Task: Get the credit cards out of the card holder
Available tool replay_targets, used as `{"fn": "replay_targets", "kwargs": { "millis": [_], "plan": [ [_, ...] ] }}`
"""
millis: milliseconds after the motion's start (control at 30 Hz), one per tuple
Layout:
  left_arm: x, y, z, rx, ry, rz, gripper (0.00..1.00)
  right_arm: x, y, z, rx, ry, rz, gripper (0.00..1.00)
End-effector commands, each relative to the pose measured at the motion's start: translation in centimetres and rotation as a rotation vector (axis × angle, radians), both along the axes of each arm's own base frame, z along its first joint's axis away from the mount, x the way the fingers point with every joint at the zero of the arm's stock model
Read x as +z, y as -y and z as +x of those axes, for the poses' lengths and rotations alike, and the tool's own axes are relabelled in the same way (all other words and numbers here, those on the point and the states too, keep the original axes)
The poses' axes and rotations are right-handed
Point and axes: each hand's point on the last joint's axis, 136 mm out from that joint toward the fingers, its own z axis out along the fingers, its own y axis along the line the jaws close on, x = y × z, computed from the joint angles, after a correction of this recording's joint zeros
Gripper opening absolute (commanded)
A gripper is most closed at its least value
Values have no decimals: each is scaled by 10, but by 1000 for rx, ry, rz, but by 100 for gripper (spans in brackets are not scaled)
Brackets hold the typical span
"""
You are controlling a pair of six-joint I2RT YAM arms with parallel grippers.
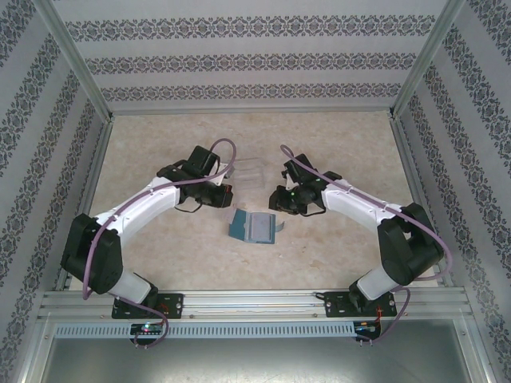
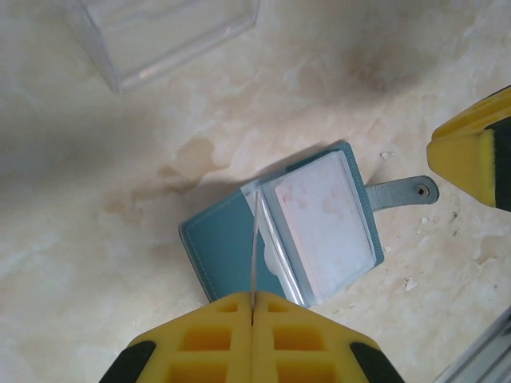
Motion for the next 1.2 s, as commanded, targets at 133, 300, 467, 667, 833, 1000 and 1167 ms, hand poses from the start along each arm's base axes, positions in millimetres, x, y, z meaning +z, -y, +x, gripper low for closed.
{"fn": "replay_targets", "kwargs": {
  "millis": [133, 300, 467, 667, 833, 1000, 1167],
  "plan": [
    [28, -8, 13, -170, 182, 87, 0, 19, 19, 12, -10, 49, -14, 30],
    [48, -5, 21, -275, 327, 111, 0, 23, 33, 17, -23, 58, -23, 30],
    [60, -5, 35, -325, 385, 166, 0, 28, 49, 19, -49, 75, -25, 30],
    [58, 0, 54, -414, 391, 237, 0, 33, 58, 24, -57, 88, -21, 30],
    [58, 7, 73, -478, 403, 276, 0, 33, 63, 28, -62, 82, -27, 30],
    [59, 8, 92, -513, 417, 298, 0, 35, 66, 29, -70, 87, -28, 30],
    [61, 13, 105, -563, 426, 298, 0, 35, 67, 29, -73, 90, -32, 30]
  ]
}}
